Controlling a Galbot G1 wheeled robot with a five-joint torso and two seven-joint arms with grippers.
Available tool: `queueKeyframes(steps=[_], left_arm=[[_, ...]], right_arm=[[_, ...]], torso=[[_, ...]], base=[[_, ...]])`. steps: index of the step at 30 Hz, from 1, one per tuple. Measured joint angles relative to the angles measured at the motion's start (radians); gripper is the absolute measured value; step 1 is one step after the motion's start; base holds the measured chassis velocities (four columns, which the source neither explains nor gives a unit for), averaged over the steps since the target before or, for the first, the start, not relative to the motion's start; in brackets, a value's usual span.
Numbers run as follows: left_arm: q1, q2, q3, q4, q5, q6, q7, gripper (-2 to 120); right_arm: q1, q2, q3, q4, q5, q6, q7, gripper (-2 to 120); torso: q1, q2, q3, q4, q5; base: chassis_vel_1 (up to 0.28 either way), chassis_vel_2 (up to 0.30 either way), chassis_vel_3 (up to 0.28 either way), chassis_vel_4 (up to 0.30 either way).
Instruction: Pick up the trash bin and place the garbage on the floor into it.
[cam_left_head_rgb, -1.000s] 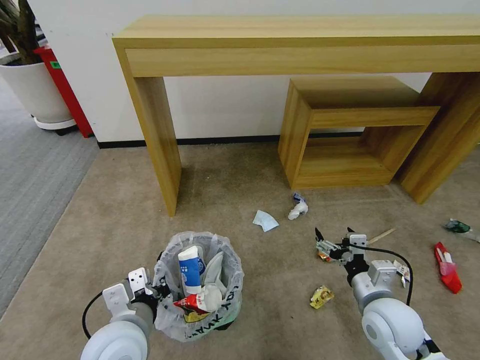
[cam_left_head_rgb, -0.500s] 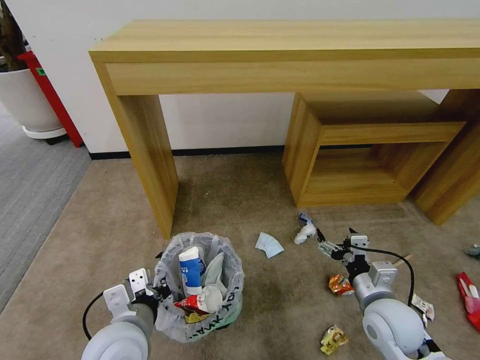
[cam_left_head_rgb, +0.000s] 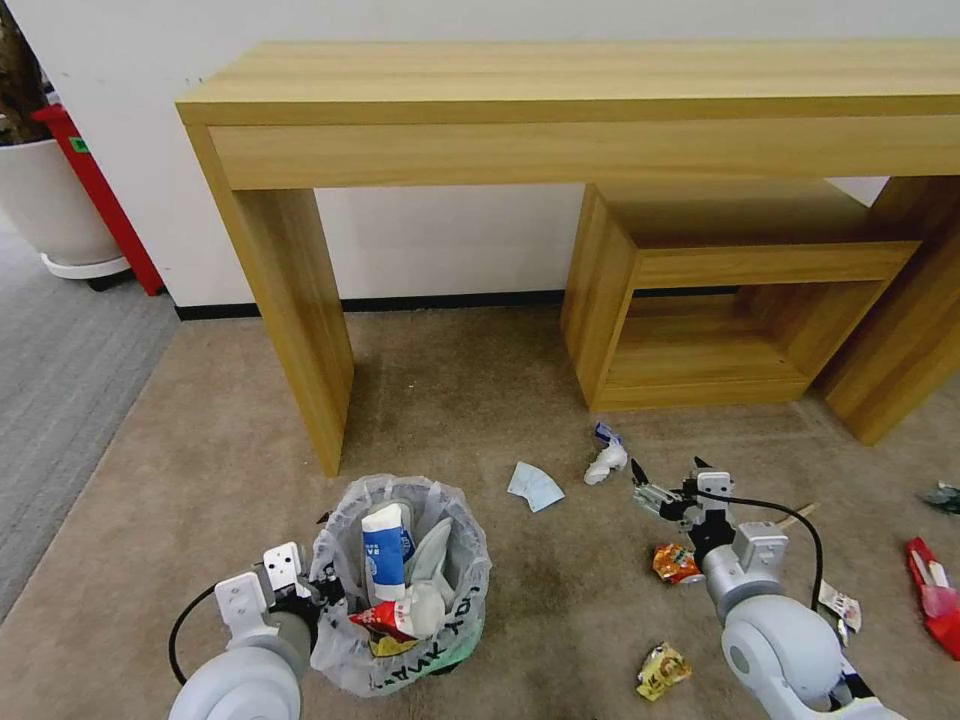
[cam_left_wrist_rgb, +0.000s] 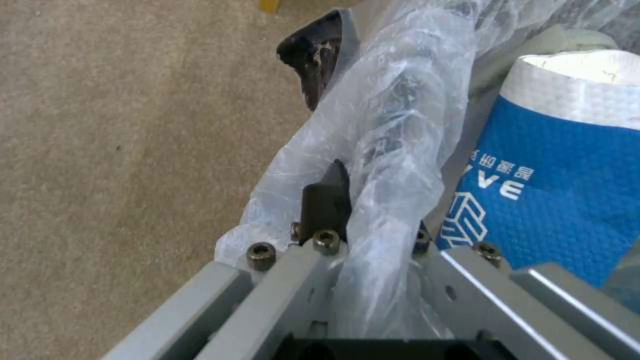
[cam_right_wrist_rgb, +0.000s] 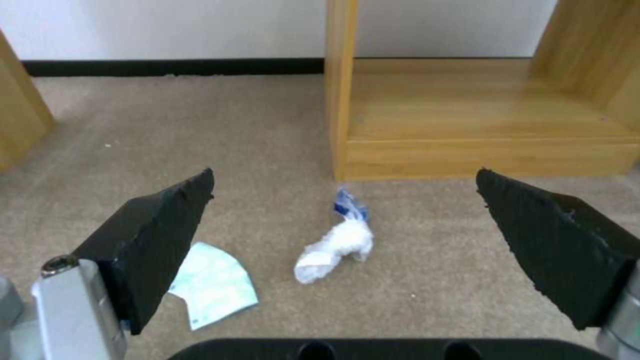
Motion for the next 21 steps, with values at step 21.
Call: queueKeyframes(steps=[21], left_arm=[[0.007,-0.009,-0.007,-0.004,-0.002,-0.016,0.001,1]], right_arm=[[0.007,-0.013,0.003,0.001,-0.005,0.024,-0.019,100]], torso=[[0.0,0.0,0.0,-0.0003,0.0002]], base=[[-0.066,-0.061,-0.068,-0.065]])
